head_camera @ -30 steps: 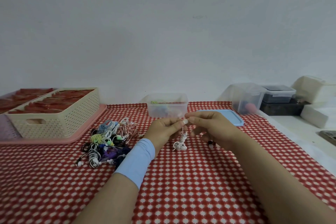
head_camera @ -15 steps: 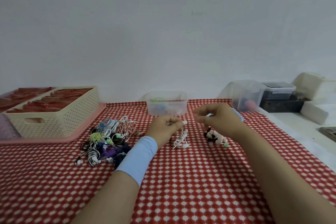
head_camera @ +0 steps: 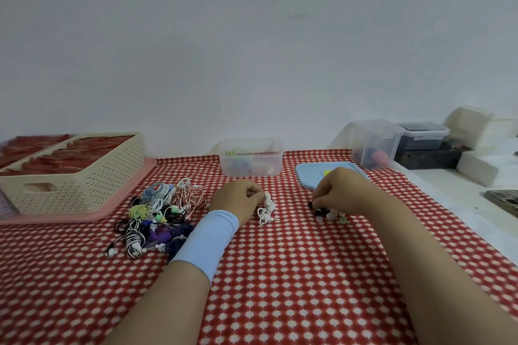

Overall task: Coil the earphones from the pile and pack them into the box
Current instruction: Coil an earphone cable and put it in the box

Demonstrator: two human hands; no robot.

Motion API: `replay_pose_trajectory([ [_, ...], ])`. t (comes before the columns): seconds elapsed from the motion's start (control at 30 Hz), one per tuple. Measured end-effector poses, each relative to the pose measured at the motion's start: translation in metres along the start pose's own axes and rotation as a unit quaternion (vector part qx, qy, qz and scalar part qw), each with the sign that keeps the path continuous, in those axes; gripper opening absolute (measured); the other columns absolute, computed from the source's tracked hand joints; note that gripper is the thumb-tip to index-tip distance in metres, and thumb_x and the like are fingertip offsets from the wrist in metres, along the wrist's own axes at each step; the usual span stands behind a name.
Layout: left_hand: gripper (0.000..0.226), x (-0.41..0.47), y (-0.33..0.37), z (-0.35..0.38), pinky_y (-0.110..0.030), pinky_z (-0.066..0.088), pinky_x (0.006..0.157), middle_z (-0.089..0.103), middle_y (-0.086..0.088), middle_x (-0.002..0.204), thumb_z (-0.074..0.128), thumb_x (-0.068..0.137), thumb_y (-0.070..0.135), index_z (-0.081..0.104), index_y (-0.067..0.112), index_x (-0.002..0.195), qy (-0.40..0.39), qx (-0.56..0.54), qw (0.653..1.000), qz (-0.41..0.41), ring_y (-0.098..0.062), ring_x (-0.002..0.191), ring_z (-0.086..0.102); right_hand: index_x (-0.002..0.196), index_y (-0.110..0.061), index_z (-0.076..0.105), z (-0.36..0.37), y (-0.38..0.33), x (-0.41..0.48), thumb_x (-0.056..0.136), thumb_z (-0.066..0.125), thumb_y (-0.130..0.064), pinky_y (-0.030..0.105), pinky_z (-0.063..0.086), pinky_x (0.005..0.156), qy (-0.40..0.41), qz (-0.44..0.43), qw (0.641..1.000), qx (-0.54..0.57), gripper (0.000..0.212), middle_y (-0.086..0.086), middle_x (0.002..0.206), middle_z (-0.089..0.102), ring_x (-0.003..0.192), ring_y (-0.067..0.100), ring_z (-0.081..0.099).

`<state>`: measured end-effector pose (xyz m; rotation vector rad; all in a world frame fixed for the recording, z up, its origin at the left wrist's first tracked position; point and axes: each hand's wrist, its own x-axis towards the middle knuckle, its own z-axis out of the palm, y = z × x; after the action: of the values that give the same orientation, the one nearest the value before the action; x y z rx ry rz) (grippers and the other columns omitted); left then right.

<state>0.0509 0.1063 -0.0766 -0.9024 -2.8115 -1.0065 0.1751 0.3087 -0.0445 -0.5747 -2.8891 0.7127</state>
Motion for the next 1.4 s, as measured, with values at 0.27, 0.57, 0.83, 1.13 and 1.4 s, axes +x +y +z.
replay_pose_trajectory([
  [0.27, 0.024, -0.002, 0.001, -0.005, -0.029, 0.041, 0.098, 0.061, 0.003, 0.120, 0.051, 0.100, 0.029, 0.070, 0.028, 0.114, 0.037, 0.003, 0.995, 0.090, -0.014, 0.111, 0.053, 0.083, -0.024, 0.082, 0.003, -0.010, 0.002, 0.084, 0.077, -0.035, 0.027, 0.060, 0.080, -0.029, 0.033, 0.998, -0.051, 0.012, -0.010, 0.072, 0.076, 0.064, 0.002, 0.071],
  [0.57, 0.027, -0.012, 0.007, -0.006, -0.026, 0.030, 0.106, 0.055, 0.014, 0.127, 0.050, 0.100, 0.036, 0.067, 0.039, 0.121, -0.057, 0.013, 0.988, 0.145, -0.007, 0.122, 0.040, 0.085, -0.030, 0.080, 0.009, -0.019, -0.001, 0.085, 0.079, -0.023, 0.025, 0.060, 0.071, 0.040, -0.017, 0.996, 0.072, 0.007, -0.009, 0.088, 0.077, 0.077, 0.008, 0.070],
  [0.83, 0.028, -0.014, 0.026, -0.003, -0.034, 0.046, 0.104, 0.067, 0.013, 0.120, 0.051, 0.097, 0.028, 0.073, 0.036, 0.112, -0.046, 0.109, 0.985, 0.123, -0.011, 0.112, 0.057, 0.097, -0.033, 0.077, 0.016, -0.019, 0.000, 0.091, 0.073, -0.027, 0.027, 0.060, 0.065, 0.054, -0.038, 0.991, 0.118, 0.010, -0.008, 0.097, 0.074, 0.085, 0.011, 0.067],
  [1.13, 0.036, -0.011, 0.029, 0.002, -0.032, 0.049, 0.094, 0.068, 0.011, 0.121, 0.056, 0.096, 0.044, 0.061, 0.034, 0.129, -0.060, 0.141, 0.982, 0.113, -0.013, 0.109, 0.062, 0.093, -0.019, 0.081, 0.016, -0.022, -0.002, 0.094, 0.068, -0.034, 0.018, 0.048, 0.073, 0.054, -0.030, 0.975, 0.212, 0.020, -0.010, 0.088, 0.076, 0.083, 0.004, 0.066],
  [1.4, 0.017, -0.013, 0.018, 0.009, -0.026, 0.049, 0.092, 0.070, 0.012, 0.111, 0.066, 0.091, 0.033, 0.072, 0.030, 0.107, -0.018, -0.022, 0.997, 0.072, -0.007, 0.098, 0.062, 0.092, -0.025, 0.080, 0.012, -0.023, -0.007, 0.089, 0.074, -0.031, 0.013, 0.045, 0.065, 0.045, -0.026, 0.974, 0.222, 0.009, -0.013, 0.085, 0.075, 0.078, 0.001, 0.065],
])
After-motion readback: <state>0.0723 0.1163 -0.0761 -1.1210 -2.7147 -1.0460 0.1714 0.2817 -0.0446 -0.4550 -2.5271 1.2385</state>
